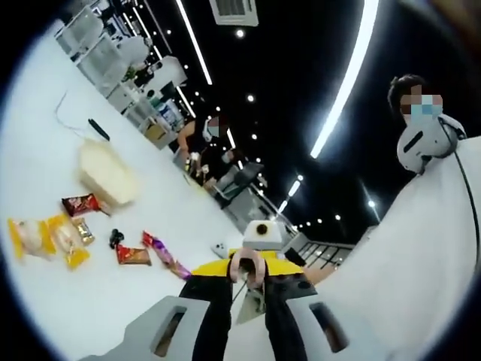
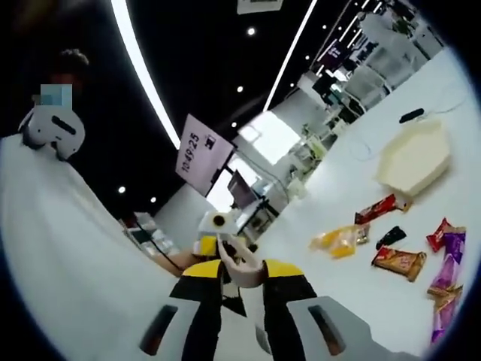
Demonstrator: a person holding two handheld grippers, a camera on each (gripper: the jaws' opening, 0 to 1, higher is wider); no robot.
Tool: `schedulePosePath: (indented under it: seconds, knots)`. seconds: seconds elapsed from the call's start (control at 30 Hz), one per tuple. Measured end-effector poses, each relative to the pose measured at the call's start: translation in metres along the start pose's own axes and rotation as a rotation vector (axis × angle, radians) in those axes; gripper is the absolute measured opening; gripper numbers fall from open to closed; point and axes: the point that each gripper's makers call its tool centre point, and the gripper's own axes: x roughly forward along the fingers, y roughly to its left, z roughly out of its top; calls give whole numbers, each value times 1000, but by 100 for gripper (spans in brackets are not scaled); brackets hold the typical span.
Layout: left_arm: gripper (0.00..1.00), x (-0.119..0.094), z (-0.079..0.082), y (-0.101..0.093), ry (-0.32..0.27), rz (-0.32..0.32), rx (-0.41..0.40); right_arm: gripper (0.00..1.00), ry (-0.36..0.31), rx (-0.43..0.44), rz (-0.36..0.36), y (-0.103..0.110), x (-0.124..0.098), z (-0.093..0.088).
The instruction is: Place the target food into the container with the food tongs after gripping and lifting it, then release it inside without dropping or visibly crushing the food.
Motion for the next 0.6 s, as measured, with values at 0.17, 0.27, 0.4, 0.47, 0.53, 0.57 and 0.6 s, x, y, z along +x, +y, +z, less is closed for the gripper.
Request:
schedulePosePath:
  seconds: [0.17, 0.27, 0.4, 0.47, 0.53, 0.57, 0.6]
  knots:
    - [14, 0, -4, 1, -4, 11, -42, 19, 12, 48, 6, -2, -4, -2]
    - [16, -1, -7, 1, -2, 11, -52, 16, 0, 74, 18, -1, -6, -2]
    - [30, -1, -10, 3, 24, 15, -80, 15, -4, 81, 47, 8, -7, 0]
    - [34, -2, -9, 6, 24, 32, -56, 14, 0, 72, 47, 8, -7, 0]
    - [36, -3, -10, 6, 30, 34, -47, 14, 10, 66, 46, 8, -7, 0]
    - [37, -2, -11, 6, 35, 35, -43, 14, 14, 62, 45, 8, -7, 1]
    - [39, -2, -11, 7, 37, 35, -36, 14, 22, 58, 46, 8, -7, 1]
